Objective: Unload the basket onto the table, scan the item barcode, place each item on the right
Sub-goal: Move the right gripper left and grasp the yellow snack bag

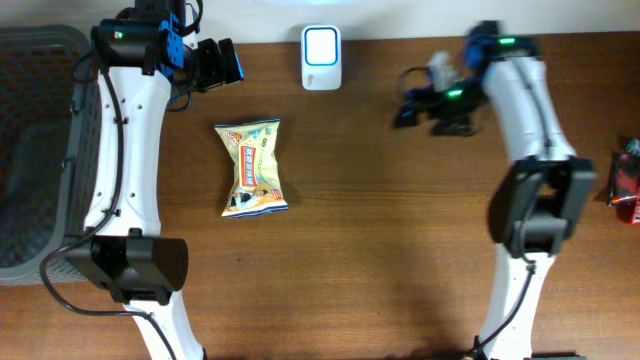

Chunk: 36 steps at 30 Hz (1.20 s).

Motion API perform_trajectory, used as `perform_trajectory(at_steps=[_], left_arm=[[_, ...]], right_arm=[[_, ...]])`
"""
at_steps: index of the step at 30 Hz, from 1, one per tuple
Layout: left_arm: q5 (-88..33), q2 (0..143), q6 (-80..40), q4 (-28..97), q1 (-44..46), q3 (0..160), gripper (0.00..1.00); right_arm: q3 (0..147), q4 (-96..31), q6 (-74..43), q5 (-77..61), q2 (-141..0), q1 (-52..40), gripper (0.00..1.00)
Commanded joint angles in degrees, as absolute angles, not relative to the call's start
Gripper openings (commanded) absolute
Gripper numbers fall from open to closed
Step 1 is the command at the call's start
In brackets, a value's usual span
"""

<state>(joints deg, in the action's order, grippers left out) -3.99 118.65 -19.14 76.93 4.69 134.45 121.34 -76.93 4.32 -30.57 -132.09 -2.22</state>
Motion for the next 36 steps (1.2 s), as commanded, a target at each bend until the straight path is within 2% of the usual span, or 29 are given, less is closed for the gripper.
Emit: perform_trajectory(at_steps=[1,4,8,14,15,18,21,24,26,27,29,31,33,36], left_arm=[[-3.36,118.15,-19.53,77.01,4.34,134.47,0.99],[-3.36,118.15,-19.51,76.99,4.34,134.47,0.99],[-3.36,118.15,-19.53,77.01,4.34,134.50,0.99],[-3.36,118.15,-19.53,76.99,4.34,134.50,0.99],[-3.36,118.15,-19.51,77.01,4.34,134.50,0.99],[-3.36,118.15,-19.51,77.01,4.34,134.50,0.99],[-3.36,118.15,-19.51,77.01,4.34,134.47,0.99],[-3.36,118.15,-19.51,77.01,4.34,134.47,0.99],[-3.36,118.15,-19.51,77.01,4.34,134.50,0.99],[-3.36,118.15,-19.51,76.99,4.32,134.47,0.99],[-3.36,118.15,-19.51,77.01,4.34,134.50,0.99],[-3.36,118.15,-19.53,77.01,4.34,134.47,0.99],[-3.36,118.15,-19.53,77.01,4.34,134.47,0.99],[-3.36,118.15,-19.53,77.01,4.34,134.50,0.99]], right_arm=[[116.75,-75.99,5.74,-31.09,-132.53,-11.44,0.98],[112.03,-71.07,5.54,-33.89,-132.53,-19.59,0.99],[108.92,-63.18,4.99,-37.10,-132.53,-25.93,0.99],[108.64,-54.13,-7.35,-36.86,-132.53,-30.15,1.00],[108.62,-52.97,-8.56,-36.84,-132.53,-30.55,0.97],[107.61,-49.36,-14.79,-33.54,-132.55,-32.38,0.82],[105.19,-46.06,-19.42,-32.34,-132.55,-34.22,0.76],[103.00,-43.09,-20.51,-32.34,-132.55,-36.36,0.59],[101.80,-41.52,-21.65,-32.29,-132.55,-37.93,0.56],[101.56,-41.36,-22.26,-32.27,-132.55,-38.37,0.51],[101.51,-41.82,-23.57,-30.30,-132.55,-38.96,0.32],[101.54,-42.70,-25.04,-27.00,-132.53,-38.76,0.21],[101.54,-44.07,-25.02,-24.73,-132.53,-37.76,0.04],[101.54,-45.67,-24.97,-24.71,-132.49,-36.05,0.04]])
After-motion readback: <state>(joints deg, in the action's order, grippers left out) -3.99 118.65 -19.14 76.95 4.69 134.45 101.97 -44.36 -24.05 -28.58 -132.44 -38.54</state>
